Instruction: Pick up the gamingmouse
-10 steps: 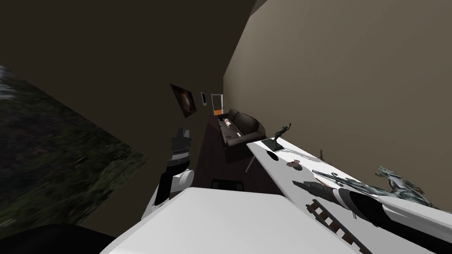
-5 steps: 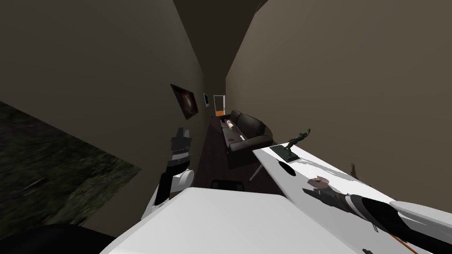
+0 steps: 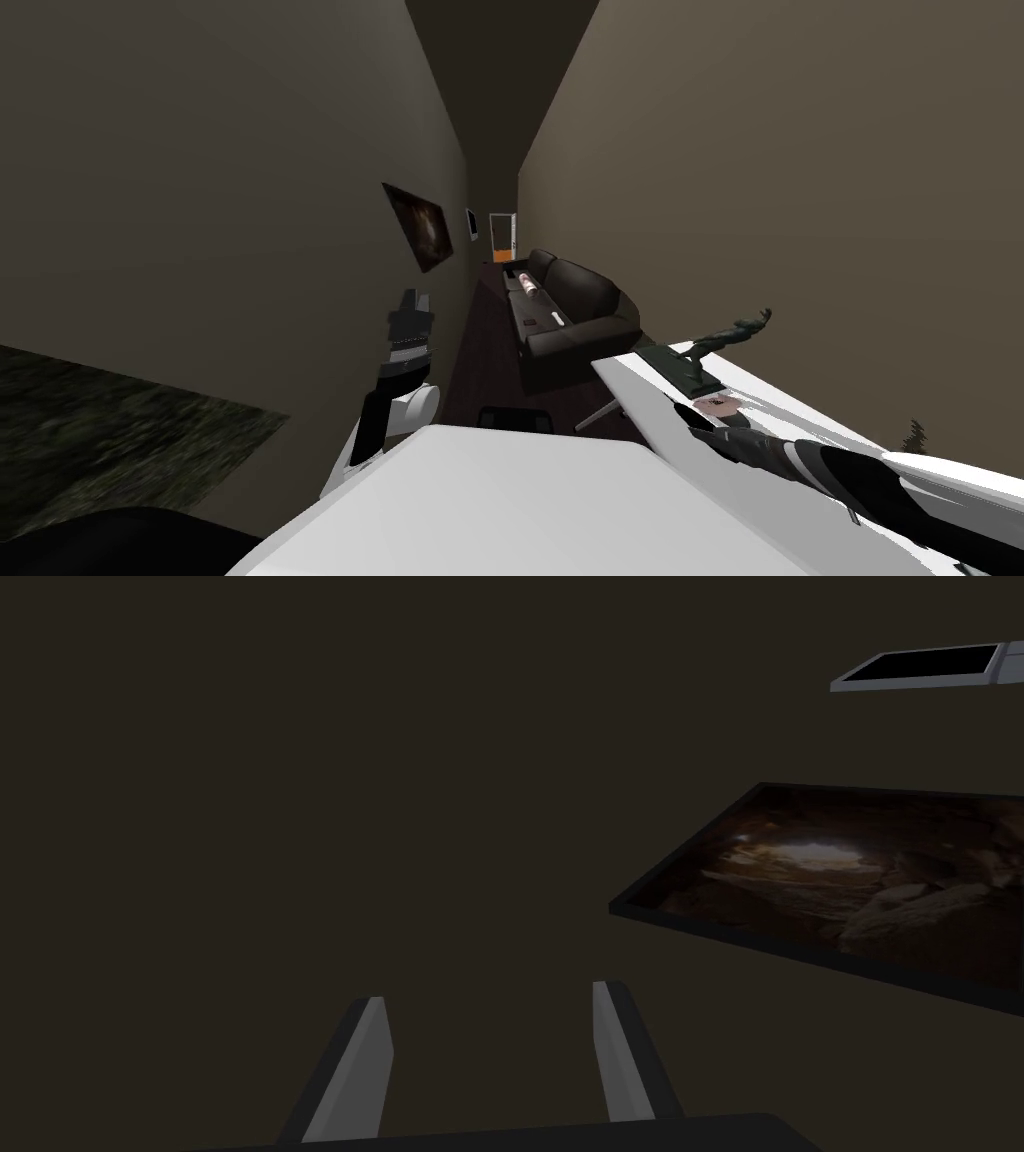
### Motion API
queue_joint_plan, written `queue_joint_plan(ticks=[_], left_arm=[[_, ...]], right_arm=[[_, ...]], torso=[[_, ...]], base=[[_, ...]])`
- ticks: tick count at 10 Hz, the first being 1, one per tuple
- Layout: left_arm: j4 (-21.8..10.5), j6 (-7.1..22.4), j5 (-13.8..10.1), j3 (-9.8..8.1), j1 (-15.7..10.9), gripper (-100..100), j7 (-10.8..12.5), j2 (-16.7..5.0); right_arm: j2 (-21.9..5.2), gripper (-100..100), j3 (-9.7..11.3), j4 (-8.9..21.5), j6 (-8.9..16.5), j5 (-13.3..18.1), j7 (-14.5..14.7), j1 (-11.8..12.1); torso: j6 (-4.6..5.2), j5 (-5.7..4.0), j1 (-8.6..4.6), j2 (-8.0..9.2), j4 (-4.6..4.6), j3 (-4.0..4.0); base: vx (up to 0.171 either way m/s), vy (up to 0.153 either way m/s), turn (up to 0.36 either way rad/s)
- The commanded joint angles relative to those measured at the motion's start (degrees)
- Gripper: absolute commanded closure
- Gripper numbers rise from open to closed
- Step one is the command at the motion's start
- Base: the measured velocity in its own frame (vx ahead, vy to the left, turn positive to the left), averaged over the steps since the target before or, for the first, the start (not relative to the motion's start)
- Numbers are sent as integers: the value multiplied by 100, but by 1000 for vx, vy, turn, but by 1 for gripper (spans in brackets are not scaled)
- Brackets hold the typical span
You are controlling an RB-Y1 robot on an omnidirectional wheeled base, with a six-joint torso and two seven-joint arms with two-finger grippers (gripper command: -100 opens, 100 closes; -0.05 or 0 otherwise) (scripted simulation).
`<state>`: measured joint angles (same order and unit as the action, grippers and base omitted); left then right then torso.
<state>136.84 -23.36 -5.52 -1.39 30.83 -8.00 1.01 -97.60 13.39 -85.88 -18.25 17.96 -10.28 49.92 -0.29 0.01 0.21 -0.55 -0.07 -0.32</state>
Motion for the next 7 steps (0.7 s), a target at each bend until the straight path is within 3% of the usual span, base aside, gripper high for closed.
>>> queue_joint_plan(ticks=[1,4,5,6,7], left_arm=[[0,0,0,0,0,0,0,0],[0,0,0,0,-1,0,0,0],[-1,0,0,0,-1,0,0,0],[0,0,0,0,-1,0,0,0],[0,0,0,0,-1,0,0,0]], right_arm=[[180,-100,46,63,24,36,72,-44],[539,-100,137,188,71,109,216,-132],[454,-100,171,144,84,111,150,-168],[465,100,177,145,88,114,157,-173],[460,100,174,152,93,114,157,-173]], torso=[[0,0,0,0,0,0],[2,-5,-15,30,8,18],[2,-5,-15,31,8,19],[2,-5,-14,30,8,18],[1,-9,-11,30,7,18]], base=[[15,-4,70],[3,-18,64],[1,-8,10],[0,0,0],[0,0,0]])
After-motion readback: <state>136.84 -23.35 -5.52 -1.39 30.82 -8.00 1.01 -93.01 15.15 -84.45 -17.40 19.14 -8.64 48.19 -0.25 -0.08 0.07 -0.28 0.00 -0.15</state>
